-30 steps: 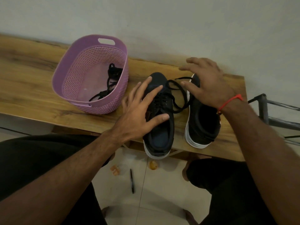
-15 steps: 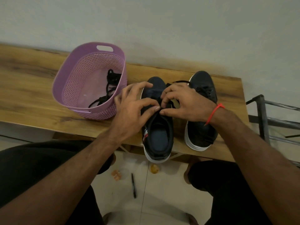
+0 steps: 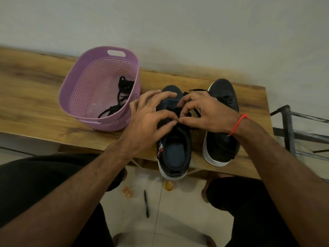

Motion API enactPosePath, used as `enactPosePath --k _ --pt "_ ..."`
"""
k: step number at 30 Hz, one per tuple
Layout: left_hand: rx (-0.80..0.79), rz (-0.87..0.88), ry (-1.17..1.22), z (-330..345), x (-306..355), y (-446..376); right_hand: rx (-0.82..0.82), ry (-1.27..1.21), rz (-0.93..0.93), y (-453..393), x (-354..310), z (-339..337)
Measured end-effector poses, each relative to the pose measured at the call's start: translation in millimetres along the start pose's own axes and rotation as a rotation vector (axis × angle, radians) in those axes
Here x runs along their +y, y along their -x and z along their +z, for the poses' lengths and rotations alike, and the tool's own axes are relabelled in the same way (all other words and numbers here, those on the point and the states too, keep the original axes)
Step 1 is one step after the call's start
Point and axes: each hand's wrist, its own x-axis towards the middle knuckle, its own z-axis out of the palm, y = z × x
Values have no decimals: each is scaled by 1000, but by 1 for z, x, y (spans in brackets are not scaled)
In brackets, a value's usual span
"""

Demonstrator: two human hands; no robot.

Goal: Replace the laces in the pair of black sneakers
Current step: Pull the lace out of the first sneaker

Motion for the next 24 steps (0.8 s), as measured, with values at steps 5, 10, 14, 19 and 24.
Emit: enactPosePath --k 5,10,14,19,24 --pt "2 42 -37 -2 -1 -1 11 43 -11 2 0 3" --pt "18 88 -168 0 0 2 35 40 -43 2 -2 5" --pt "56 38 -243 7 5 5 77 41 -83 1 -4 9" --pt "79 0 -207 11 10 5 104 92 -102 -1 -4 9" --pt "27 2 -160 10 8 4 72 120 -104 -2 -3 9"
